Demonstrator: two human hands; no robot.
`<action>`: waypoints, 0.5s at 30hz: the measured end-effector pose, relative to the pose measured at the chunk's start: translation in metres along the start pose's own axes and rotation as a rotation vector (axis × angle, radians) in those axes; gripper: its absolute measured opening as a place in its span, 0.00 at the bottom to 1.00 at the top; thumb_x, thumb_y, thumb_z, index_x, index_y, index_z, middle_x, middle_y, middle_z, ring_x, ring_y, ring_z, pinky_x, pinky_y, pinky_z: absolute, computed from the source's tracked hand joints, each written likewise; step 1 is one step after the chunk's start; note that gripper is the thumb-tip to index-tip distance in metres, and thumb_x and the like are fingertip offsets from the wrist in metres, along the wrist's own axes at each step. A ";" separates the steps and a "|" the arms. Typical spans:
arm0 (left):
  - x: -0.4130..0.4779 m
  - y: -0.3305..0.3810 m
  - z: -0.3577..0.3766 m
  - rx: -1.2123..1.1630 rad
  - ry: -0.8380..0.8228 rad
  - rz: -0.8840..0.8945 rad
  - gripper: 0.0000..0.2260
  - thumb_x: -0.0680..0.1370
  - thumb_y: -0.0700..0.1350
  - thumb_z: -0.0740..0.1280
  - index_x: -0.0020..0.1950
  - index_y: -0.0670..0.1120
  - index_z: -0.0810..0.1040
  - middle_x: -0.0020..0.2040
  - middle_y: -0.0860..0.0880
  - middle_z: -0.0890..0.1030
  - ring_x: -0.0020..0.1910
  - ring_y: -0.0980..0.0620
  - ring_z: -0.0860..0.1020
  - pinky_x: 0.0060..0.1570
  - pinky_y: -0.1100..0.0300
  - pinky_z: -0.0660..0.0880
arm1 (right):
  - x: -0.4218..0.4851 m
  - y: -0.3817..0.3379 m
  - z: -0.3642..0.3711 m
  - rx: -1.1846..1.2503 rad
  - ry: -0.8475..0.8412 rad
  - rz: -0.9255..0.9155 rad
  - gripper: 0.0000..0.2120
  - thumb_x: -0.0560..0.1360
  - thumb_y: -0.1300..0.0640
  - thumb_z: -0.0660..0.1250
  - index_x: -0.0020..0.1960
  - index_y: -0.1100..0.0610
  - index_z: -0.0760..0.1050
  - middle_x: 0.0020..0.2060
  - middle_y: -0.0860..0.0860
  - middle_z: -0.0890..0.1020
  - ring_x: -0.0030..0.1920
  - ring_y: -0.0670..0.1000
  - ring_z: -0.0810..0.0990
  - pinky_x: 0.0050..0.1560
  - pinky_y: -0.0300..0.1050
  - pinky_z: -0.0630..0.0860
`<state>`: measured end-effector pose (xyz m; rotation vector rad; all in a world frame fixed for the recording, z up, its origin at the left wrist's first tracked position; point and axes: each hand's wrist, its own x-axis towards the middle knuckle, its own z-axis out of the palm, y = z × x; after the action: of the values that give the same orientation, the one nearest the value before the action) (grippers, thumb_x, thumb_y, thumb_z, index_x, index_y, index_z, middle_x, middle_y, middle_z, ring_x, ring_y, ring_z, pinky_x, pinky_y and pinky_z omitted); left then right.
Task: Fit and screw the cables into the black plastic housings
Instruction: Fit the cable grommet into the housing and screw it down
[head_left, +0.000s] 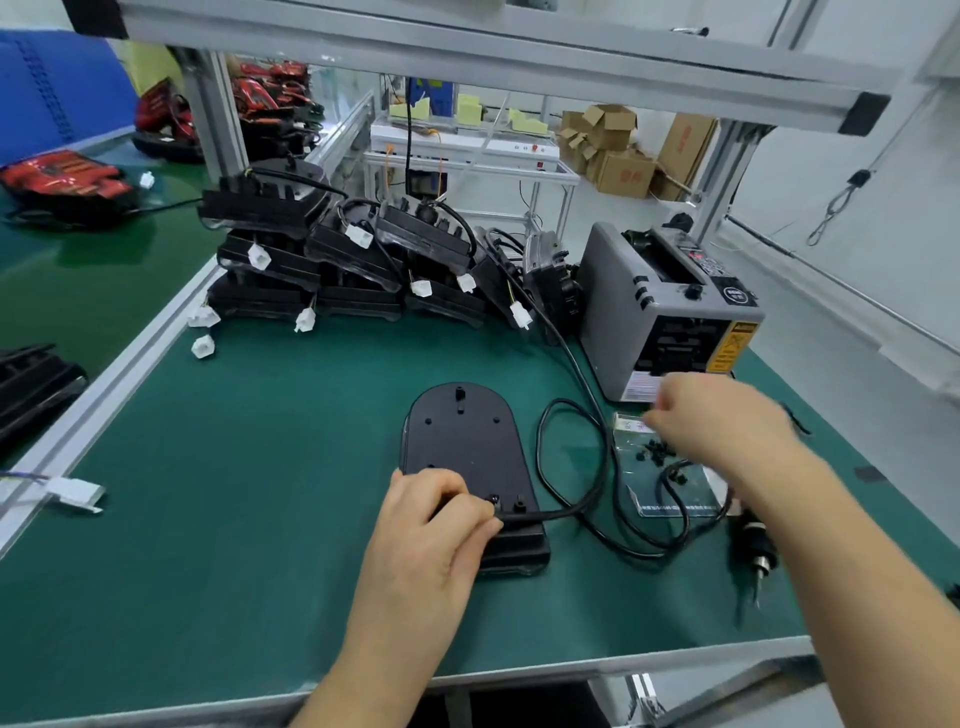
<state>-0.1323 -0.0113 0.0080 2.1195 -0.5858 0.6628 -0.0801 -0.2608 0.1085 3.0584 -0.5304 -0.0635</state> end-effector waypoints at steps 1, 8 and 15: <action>0.000 0.000 0.000 0.005 -0.002 0.005 0.03 0.74 0.41 0.70 0.42 0.45 0.79 0.43 0.54 0.72 0.45 0.56 0.69 0.49 0.44 0.74 | 0.005 0.016 -0.001 -0.065 -0.016 0.097 0.04 0.75 0.53 0.60 0.44 0.53 0.72 0.39 0.50 0.79 0.41 0.54 0.78 0.42 0.46 0.74; 0.000 -0.001 0.000 -0.012 0.000 0.007 0.04 0.75 0.44 0.69 0.41 0.44 0.78 0.43 0.54 0.72 0.44 0.53 0.69 0.50 0.49 0.73 | 0.020 0.087 0.009 -0.026 -0.304 0.351 0.07 0.74 0.61 0.62 0.44 0.65 0.76 0.35 0.60 0.82 0.33 0.57 0.84 0.42 0.52 0.82; 0.000 -0.001 0.000 -0.011 0.003 -0.001 0.05 0.76 0.44 0.68 0.41 0.45 0.78 0.43 0.55 0.72 0.44 0.54 0.69 0.50 0.52 0.72 | 0.022 0.082 0.025 0.224 -0.255 0.469 0.31 0.66 0.47 0.77 0.54 0.66 0.65 0.39 0.62 0.80 0.31 0.61 0.82 0.33 0.51 0.80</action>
<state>-0.1315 -0.0109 0.0072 2.1082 -0.5847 0.6610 -0.0882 -0.3460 0.0865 3.0532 -1.3371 -0.4068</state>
